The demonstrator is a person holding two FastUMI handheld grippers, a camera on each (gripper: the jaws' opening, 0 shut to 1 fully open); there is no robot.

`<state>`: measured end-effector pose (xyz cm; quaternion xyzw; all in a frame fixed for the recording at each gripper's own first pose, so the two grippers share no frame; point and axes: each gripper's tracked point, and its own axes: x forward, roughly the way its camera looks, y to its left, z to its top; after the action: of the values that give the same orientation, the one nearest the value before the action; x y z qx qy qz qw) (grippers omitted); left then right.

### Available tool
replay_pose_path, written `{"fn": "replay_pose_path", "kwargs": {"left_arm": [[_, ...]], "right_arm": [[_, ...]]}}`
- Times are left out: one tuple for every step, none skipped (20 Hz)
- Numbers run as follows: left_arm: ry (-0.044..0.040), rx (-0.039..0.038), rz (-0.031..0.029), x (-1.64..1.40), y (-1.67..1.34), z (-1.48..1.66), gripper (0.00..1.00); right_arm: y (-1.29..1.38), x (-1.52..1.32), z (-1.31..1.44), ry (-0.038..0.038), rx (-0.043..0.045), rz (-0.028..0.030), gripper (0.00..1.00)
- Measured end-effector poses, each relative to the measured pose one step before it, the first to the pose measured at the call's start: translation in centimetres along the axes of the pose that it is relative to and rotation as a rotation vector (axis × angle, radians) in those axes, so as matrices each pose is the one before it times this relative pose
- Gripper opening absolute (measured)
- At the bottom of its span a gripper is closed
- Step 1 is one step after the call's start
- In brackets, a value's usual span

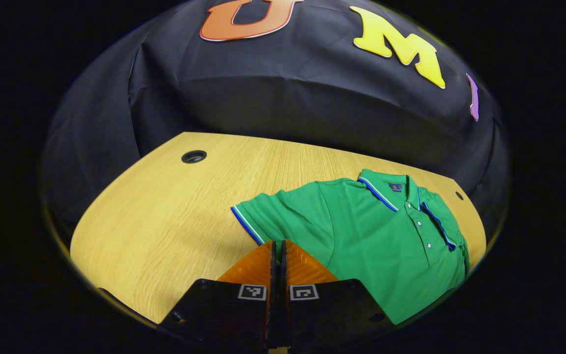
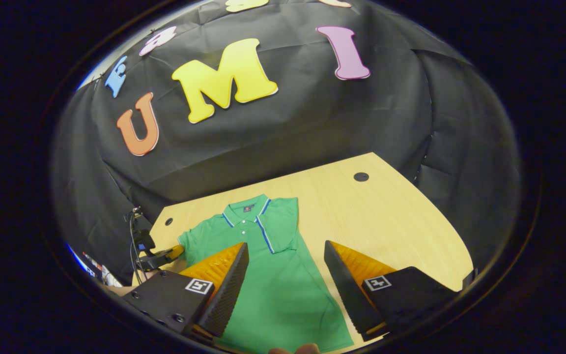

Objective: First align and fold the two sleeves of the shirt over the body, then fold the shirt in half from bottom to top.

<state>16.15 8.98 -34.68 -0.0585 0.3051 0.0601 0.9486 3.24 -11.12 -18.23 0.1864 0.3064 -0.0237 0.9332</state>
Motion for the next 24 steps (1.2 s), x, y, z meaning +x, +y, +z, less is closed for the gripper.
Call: {"fn": "replay_pose_path", "kwargs": {"left_arm": [[-0.00659, 0.01264, -0.00988, -0.32, -0.554, 0.393, 0.04], [-0.00428, 0.0047, -0.0153, -0.263, -0.623, 0.307, 0.03], [-0.00433, 0.00354, -0.00956, -0.219, -0.475, 0.41, 0.04], [-0.01001, 0.00343, -0.00412, -0.313, -0.365, 0.476, 0.04], [-0.01252, 0.00755, -0.00621, -0.277, -0.436, 0.513, 0.04], [-0.0135, 0.00984, -0.00941, -0.126, -0.611, 0.462, 0.04], [-0.00737, 0.01348, -0.01004, -0.194, -0.586, 0.42, 0.03], [-0.00157, 0.01736, -0.00799, -0.084, -0.575, 0.252, 0.03], [-0.00224, 0.01681, -0.00495, -0.069, -0.536, 0.244, 0.03], [-0.00077, 0.01689, -0.00167, 0.084, -0.491, 0.25, 0.03], [0.00537, 0.01825, 0.00321, 0.124, -0.456, 0.128, 0.03], [0.00961, 0.0247, 0.00506, 0.004, -0.433, 0.001, 0.03], [0.01445, 0.03672, 0.00466, 0.193, -0.715, -0.133, 0.03], [0.01343, 0.03997, 0.00632, 0.267, -0.665, -0.13, 0.04], [0.01583, 0.0317, 0.00257, 0.366, -0.772, -0.182, 0.04], [0.01609, 0.02499, 0.00434, 0.394, -0.868, -0.175, 0.04], [0.02011, 0.02335, 0.00709, 0.261, -0.678, -0.293, 0.04], [0.0166, 0.01832, 0.00443, 0.127, -0.544, -0.163, 0.04], [0.00979, 0.01573, 0.00859, 0.216, -0.539, -0.032, 0.04], [0.00624, 0.01326, 0.00572, 0.22, -0.62, -0.112, 0.04], [0.00392, 0.01442, 0.01077, -0.023, -0.222, 0.058, 0.04], [-0.00087, 0.00907, 0.00543, 0.053, -0.241, 0.033, 0.04], [0.00259, 0.01154, 0.00213, 0.005, -0.331, 0.045, 0.05], [0.00579, 0.01249, -0.00179, 0.024, -0.299, 0.005, 0.08]], "right_arm": [[-0.258, 0.011, 0.067, -0.00244, 0.01302, -0.00285, 0.95], [-0.073, -0.022, 0.163, -0.00485, 0.01237, 0.00039, 0.96], [-0.129, -0.023, 0.263, -0.00736, 0.00595, -0.00068, 0.96], [-0.169, -0.131, 0.216, -0.00821, -0.00011, -0.00008, 0.96], [-0.093, -0.355, 0.263, -0.00673, -0.00232, 0.00261, 0.96], [-0.007, -0.291, 0.122, -0.00559, -0.00245, 0.00353, 0.96], [-0.086, -0.204, -0.002, -0.00233, -0.00275, 0.0033, 0.96], [-0.068, 0.055, -0.21, 0.00013, 0.00024, 0.00365, 0.96], [-0.095, -0.121, 0.001, 0.00322, 0.00385, 0.00527, 0.96], [0.019, -0.108, -0.08, 0.00282, 0.00459, 0.00533, 0.96], [-0.093, -0.205, 0.124, -0.00112, 0.00014, 0.00604, 0.95], [-0.302, -0.13, 0.24, -0.00472, -0.00752, 0.00202, 0.96], [-0.44, -0.184, 0.218, -0.00396, -0.00875, 0.00162, 0.96], [-0.351, -0.018, 0.076, -0.00118, -0.00254, 0.00156, 0.96], [-0.335, -0.02, -0.026, 0.0043, 0.00601, 0.00358, 0.96], [-0.374, 0.105, -0.121, 0.00609, 0.00933, 0.00258, 0.96], [-0.44, -0.008, -0.011, 0.00354, 0.00786, -0.0014, 0.88], [-0.529, 0.084, 0.003, 0.0017, 0.00531, -0.00467, 0.88], [-0.385, -0.026, 0.048, 0.00135, 0.00544, -0.00163, 0.88], [-0.355, 0.024, -0.25, 0.00424, 0.00427, -0.00207, 0.88], [-0.221, -0.099, -0.107, 0.00318, 0.00214, 0.00087, 0.88], [-0.297, -0.082, -0.043, 0.00325, 0.00133, 0.00005, 0.88], [-0.122, -0.013, -0.036, 0.00282, 0.00252, 0.00328, 0.88], [-0.073, 0.254, 0.039, 0.00127, 0.00086, 0.00281, 0.88]]}}
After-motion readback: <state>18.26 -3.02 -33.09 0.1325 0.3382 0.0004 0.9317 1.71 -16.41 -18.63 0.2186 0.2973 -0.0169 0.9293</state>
